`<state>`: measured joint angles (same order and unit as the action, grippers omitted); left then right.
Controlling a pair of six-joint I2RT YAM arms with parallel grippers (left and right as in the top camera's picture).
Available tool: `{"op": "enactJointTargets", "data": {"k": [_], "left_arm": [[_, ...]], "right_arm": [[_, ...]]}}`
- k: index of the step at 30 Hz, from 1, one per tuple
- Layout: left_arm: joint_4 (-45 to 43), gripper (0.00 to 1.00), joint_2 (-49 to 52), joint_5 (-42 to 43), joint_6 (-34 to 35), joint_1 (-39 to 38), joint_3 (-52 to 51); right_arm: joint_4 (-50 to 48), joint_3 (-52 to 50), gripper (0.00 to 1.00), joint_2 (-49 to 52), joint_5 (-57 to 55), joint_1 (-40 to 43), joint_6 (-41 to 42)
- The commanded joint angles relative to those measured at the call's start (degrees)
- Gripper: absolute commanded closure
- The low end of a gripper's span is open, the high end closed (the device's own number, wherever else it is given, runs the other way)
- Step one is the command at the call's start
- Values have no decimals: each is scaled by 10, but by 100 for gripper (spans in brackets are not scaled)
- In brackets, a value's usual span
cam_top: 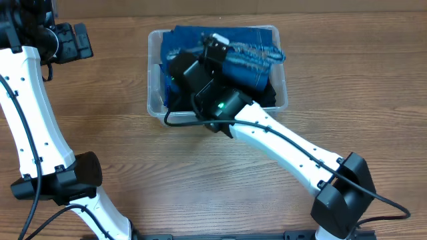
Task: Pack container
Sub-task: 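Lay the jeans over the black cloths in the bin with the right gripper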
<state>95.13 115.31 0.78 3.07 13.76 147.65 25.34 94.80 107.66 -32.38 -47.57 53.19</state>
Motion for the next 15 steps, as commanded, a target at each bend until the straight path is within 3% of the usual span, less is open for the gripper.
{"op": "enactJointTargets", "data": {"k": [1, 11, 15], "left_arm": [[0, 0, 4, -3, 8, 1, -2], [0, 0, 4, -3, 8, 1, -2], [0, 0, 4, -3, 8, 1, -2]], "right_arm": [[46, 28, 29, -8, -10, -22, 71], [247, 28, 21, -8, 49, -65, 82], [264, 28, 27, -10, 102, -65, -73]]}}
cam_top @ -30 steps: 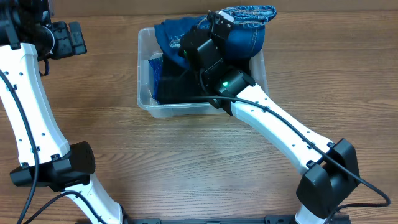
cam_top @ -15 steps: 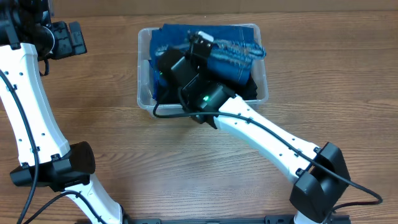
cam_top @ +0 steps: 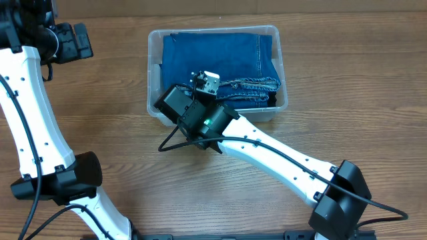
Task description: Pack container
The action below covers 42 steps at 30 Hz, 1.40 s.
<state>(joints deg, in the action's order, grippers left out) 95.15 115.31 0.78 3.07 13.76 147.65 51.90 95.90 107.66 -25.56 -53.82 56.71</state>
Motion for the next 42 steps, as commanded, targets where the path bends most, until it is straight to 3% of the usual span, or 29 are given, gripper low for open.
{"op": "enactJointTargets", "data": {"k": [1, 2, 3, 4, 6, 10, 13, 20, 26, 32, 37, 42], "left_arm": [[0, 0, 4, -3, 8, 1, -2], [-1, 0, 4, -3, 8, 1, -2], [-1, 0, 4, -3, 8, 1, -2], [-1, 0, 4, -3, 8, 1, -2], [-1, 0, 4, -3, 8, 1, -2], [-1, 0, 4, -3, 8, 1, -2], [-1, 0, 4, -3, 8, 1, -2], [-1, 0, 4, -3, 8, 1, -2], [-1, 0, 4, -3, 8, 1, -2], [-1, 0, 4, -3, 8, 1, -2], [-1, 0, 4, -3, 8, 1, -2], [-1, 0, 4, -3, 8, 1, -2]], "right_arm": [[-5, 17, 32, -13, 34, -2, -145], [-10, 17, 37, -17, 33, 1, -193], [-20, 17, 66, -28, 30, 10, -268], [-25, 17, 80, -34, 21, 18, -292], [-43, 17, 96, -38, 11, 40, -330], [-91, 17, 96, -38, 23, 116, -343], [-123, 16, 96, -25, 100, 167, -343], [-87, 16, 96, 141, 272, 183, -337], [-68, 30, 96, 149, 272, 184, -328], [-56, 152, 96, 92, 273, 183, -343], [-149, 157, 96, 109, 283, 172, -362], [-180, 156, 96, 168, 285, 170, -362]]}}
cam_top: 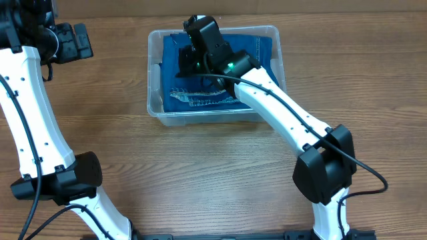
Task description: Pack container
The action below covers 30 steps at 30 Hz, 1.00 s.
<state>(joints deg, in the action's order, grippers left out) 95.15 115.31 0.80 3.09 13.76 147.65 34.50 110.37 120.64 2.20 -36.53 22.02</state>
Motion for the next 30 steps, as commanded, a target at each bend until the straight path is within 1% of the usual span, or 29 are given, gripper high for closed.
{"op": "enactJointTargets", "data": {"k": [1, 4, 7, 10, 11, 13, 14, 15, 16, 17, 18, 19, 20, 21, 23, 25, 30], "left_arm": [[-1, 0, 4, -3, 8, 1, -2], [-1, 0, 4, -3, 8, 1, -2], [0, 0, 4, -3, 8, 1, -2], [-1, 0, 4, -3, 8, 1, -2], [-1, 0, 4, -3, 8, 1, -2], [-1, 0, 4, -3, 8, 1, -2], [-1, 0, 4, -3, 8, 1, -2], [-1, 0, 4, -3, 8, 1, -2], [0, 0, 4, -3, 8, 1, -2], [0, 0, 4, -3, 8, 1, -2], [0, 0, 4, -3, 8, 1, -2], [-1, 0, 4, -3, 8, 2, -2], [-1, 0, 4, -3, 8, 2, -2], [-1, 0, 4, -3, 8, 1, -2], [0, 0, 4, -3, 8, 1, -2], [0, 0, 4, -3, 8, 1, -2], [0, 0, 4, -3, 8, 1, -2]], "right_arm": [[-8, 11, 96, 51, 17, -3, -15], [-6, 11, 96, 101, 42, -4, -15], [10, 11, 96, 112, 46, -5, -15], [26, 11, 96, 99, 50, -6, -15], [31, 12, 95, 79, 50, -6, -15], [47, 23, 91, 48, 45, -5, -30], [68, 35, 83, 28, 27, -4, -31], [92, 49, 77, 7, 9, -2, -44], [112, 60, 67, -12, -12, 0, -45], [131, 71, 54, -32, -31, 3, -45], [151, 78, 37, -52, -53, 5, -45], [175, 81, 13, -81, -74, 10, -45], [203, 81, 0, -108, -89, 15, -45], [239, 81, 0, -140, -104, 22, -45], [279, 81, 0, -176, -113, 31, -45], [349, 81, 0, -223, -123, 51, -45], [469, 81, 0, -283, -148, 101, -45]]}}
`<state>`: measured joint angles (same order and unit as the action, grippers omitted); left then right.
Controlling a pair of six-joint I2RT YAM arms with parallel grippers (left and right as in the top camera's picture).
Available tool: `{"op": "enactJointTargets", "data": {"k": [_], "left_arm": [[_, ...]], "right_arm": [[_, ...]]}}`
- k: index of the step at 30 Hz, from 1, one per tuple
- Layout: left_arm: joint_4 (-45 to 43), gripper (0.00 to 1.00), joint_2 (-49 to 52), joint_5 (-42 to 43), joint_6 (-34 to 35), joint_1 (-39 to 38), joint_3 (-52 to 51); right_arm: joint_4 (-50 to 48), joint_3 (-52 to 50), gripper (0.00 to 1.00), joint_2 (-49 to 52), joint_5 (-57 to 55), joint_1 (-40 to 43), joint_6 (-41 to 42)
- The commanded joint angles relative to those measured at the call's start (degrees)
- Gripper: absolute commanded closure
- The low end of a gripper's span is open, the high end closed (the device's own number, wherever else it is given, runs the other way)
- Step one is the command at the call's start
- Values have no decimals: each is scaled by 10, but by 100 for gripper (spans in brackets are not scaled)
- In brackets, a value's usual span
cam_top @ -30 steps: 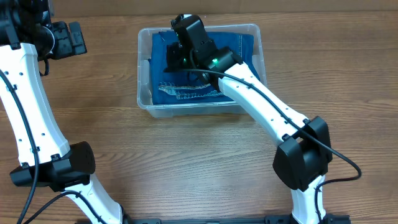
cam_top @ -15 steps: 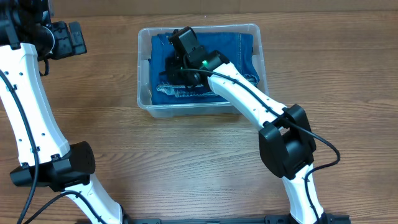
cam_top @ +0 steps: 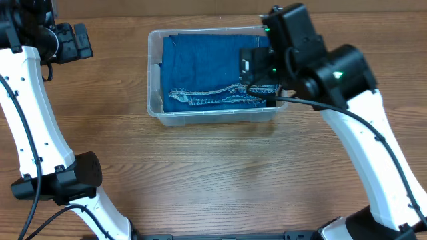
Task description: Pack container
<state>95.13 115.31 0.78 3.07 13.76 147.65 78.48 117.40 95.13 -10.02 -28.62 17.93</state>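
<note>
A clear plastic container stands at the back middle of the table. Folded blue jeans fill it, with a stitched seam running along the front. My right arm is raised high over the container's right end, and its gripper points down above the jeans, apart from them. The arm hides the fingertips, so their state does not show. My left gripper hangs at the far left back, away from the container, and its fingers are too small to read.
The wooden table runs in front of the container. The left arm's white links and base stand along the left edge. The right arm's links cross the right side.
My right gripper was low on the jeans at the container's back middle. It is now lifted high over the right end. The jeans lie flatter, with the seam stretching further right. The left arm is still.
At first my right gripper was in the container on bunched jeans, with dark cloth showing beneath. Then it was at the front left edge, with the jeans spread. Later it pressed at the back middle. Now it is up, and the jeans lie flat inside.
</note>
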Motion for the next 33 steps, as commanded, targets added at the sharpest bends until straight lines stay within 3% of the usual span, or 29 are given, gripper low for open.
{"op": "enactJointTargets", "data": {"k": [1, 6, 8, 14, 18, 19, 24, 28, 33], "left_arm": [[0, 0, 4, -3, 8, 1, -2], [0, 0, 4, -3, 8, 1, -2], [0, 0, 4, -3, 8, 1, -2], [0, 0, 4, -3, 8, 1, -2], [0, 0, 4, -3, 8, 1, -2], [0, 0, 4, -3, 8, 1, -2], [0, 0, 4, -3, 8, 1, -2], [0, 0, 4, -3, 8, 1, -2], [0, 0, 4, -3, 8, 1, -2]], "right_arm": [[63, 11, 0, -35, -42, 42, -2], [119, 11, 0, -87, -22, 165, -7], [116, 11, 0, -114, 11, 193, -52], [-3, -42, 0, -257, 27, 213, -121], [-169, -256, 0, -419, 33, 214, -167], [-267, -383, 0, -500, 56, 227, -167], [-523, -667, 0, -656, 130, 271, -167], [-667, -862, 0, -760, 179, 306, -166], [-736, -1017, 0, -871, 178, 309, -158]]}}
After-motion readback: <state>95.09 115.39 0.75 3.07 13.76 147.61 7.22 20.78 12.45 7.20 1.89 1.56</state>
